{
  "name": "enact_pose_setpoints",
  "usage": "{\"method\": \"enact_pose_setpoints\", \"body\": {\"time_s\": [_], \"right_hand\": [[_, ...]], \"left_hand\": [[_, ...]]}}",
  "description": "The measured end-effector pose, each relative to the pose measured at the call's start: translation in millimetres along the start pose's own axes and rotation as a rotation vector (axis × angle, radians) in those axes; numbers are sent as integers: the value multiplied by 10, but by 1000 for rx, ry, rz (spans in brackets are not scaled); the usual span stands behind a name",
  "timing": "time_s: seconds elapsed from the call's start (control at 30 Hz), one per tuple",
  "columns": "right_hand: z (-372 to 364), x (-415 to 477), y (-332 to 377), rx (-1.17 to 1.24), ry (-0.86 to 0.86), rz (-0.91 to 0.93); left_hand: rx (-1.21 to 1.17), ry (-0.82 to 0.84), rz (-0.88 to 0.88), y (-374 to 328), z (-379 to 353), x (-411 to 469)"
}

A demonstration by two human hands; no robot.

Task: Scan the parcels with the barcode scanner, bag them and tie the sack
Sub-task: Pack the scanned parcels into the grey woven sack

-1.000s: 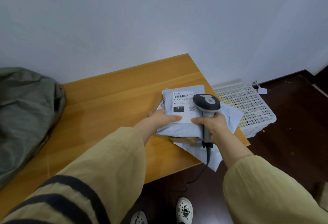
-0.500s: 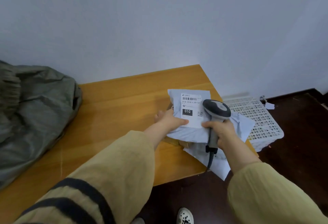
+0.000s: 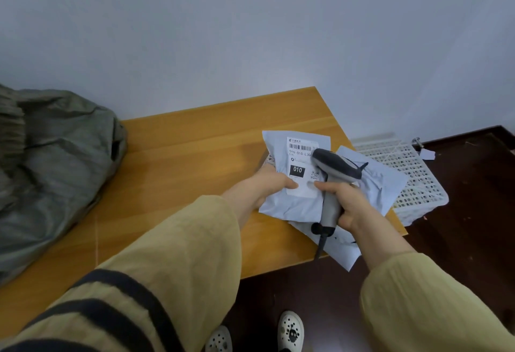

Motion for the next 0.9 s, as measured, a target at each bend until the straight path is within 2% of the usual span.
{"method": "enact_pose_setpoints", "body": {"time_s": [0.23,0.33,0.57,0.9], "right_hand": [[-94,-528,471,35,-52,257],[-387,-904,803,45,5,403],[-1823,-1827,1165,-5,345,585],[-4201,-3232,700,-163,888,574]], "left_hand": [[27,-19,-180,-540,273,-350],[-17,-63,-291,-856,629,-687],[-137,-322,-504,-1132,2168,-1742],[-352,-852,-604,-381,4342,-3359]]}}
Point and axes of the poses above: each hand's wrist, its own x-axis towards the middle knuckle, its own z-axis out of the back of the hand, y = z × x, the point moved 4 cm from there along x, towards the middle knuckle, and after that the axes turned 5 degrees about -y, right-handed, at the moved point
